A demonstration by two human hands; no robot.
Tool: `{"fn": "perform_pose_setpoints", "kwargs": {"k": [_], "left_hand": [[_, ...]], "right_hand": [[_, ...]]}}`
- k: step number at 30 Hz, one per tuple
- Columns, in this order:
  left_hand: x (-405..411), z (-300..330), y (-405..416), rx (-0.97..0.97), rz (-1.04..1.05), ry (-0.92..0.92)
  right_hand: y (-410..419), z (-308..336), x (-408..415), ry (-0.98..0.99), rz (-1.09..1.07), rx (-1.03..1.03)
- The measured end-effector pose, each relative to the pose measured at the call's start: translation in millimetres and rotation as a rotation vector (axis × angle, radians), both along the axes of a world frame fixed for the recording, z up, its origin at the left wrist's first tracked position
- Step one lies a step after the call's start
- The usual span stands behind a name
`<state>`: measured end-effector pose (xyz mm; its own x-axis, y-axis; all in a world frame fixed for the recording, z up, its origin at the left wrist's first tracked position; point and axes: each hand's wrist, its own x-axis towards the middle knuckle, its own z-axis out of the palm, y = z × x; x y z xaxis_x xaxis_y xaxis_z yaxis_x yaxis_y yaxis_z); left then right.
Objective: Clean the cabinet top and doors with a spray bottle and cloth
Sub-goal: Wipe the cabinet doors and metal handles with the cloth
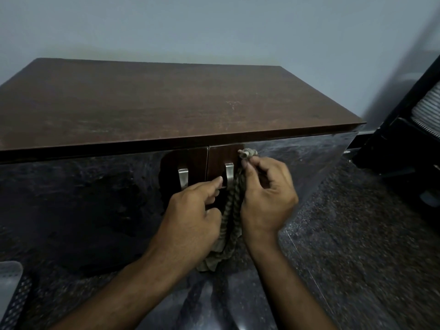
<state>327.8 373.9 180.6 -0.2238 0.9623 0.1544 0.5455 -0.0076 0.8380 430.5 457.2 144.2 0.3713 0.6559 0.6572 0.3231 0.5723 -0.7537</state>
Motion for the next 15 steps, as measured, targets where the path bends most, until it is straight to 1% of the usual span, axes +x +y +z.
{"fn": "perform_pose_setpoints", "kwargs": {"k": [1,3,5,6,8,11,12,15], "left_hand": [[0,1,1,0.006,0.005,-0.006],[1,2,2,0.016,0.014,-0.023],[3,3,3,0.019,0.016,-0.027],[4,3,3,0.016,0.014,-0.027],[5,2,2,0.012,0.007,-0.017],[5,2,2,0.001,0.006,0.008],[5,3,3,0.005,0.003,0.015],[7,5,5,0.031,-0.018,0.01]], "right_hand": [[-1,-4,0,-0.023,0.006,-0.001],[-7,-23,-1,-0.059,0.04,-0.08],[-15,-39,-2,-0.051,0.083,-0.181],[-16,-41,-1,-0.039,0.094,-0.195],[-12,-31,-2,-0.024,0.08,-0.15],[-6,1,-6,0.006,0.062,-0.021],[-6,8,-10,-0.02,0.073,0.028],[-11,9,-16,-0.212,0.108,0.151]]}}
